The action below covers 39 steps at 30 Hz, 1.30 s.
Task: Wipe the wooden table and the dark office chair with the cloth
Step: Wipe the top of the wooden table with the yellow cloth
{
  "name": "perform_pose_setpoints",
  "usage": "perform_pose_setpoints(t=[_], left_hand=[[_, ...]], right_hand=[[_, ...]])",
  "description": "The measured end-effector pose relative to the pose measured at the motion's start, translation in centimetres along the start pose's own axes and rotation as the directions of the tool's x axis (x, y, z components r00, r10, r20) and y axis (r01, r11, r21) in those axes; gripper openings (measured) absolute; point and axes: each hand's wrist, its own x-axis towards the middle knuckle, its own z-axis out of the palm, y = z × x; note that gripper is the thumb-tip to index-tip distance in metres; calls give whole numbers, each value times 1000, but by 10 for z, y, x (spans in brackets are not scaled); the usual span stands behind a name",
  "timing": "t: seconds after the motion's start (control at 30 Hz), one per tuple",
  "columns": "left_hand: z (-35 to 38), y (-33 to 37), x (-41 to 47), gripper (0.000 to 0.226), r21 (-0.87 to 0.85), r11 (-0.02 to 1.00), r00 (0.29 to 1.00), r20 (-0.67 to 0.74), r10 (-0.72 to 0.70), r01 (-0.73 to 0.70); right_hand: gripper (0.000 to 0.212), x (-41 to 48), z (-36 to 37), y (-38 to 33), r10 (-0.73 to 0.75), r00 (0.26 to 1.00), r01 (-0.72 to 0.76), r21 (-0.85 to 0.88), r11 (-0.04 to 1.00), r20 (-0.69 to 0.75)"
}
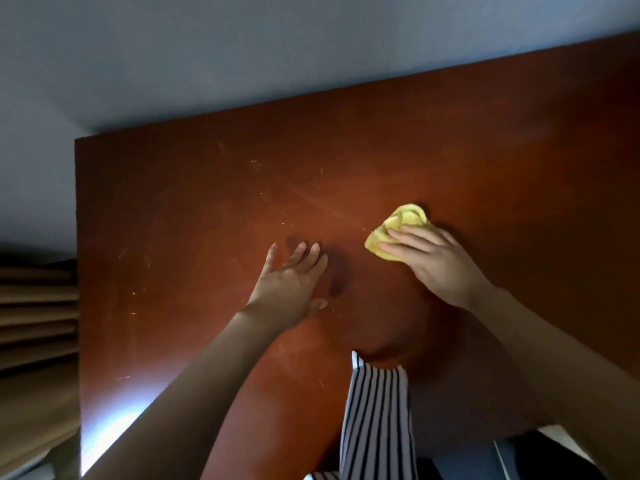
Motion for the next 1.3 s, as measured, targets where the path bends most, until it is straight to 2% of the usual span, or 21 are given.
perform_pose_setpoints(t=[0.1,0.4,0.6,0.67,0.8,0.93,1.1,1.2,1.3], left_hand=[[0,4,-2,72,35,999,1000,22,-9,8],[4,9,-4,57,-26,997,997,0,-74,74],[7,13,-3,71,-42,986,987,-12,-160,159],[7,15,-3,73,-24,986,986,-20,-166,166],[7,16,-4,71,-17,985,985,-4,-171,171],[3,13,-3,67,1,990,990,13,-141,141],[-6,8,-3,55,35,994,995,29,-100,99],[-8,6,-12,55,43,998,999,-12,-37,37],[1,9,-30,57,51,998,999,-25,28,-27]], right_hand=[[45,37,-8,21,45,994,-42,34,999,-97],[42,158,-24,66,185,970,-160,156,975,-161],[42,194,-16,41,368,911,-339,170,925,-186],[43,184,-8,22,333,921,-310,138,941,-202],[42,138,7,-11,134,971,-107,141,984,-198],[43,77,17,-37,88,967,-58,132,990,-239],[46,19,27,-67,153,959,-130,111,985,-237],[47,-13,35,-96,283,943,-263,128,956,-175],[47,-45,46,-133,375,901,-340,181,923,-219]])
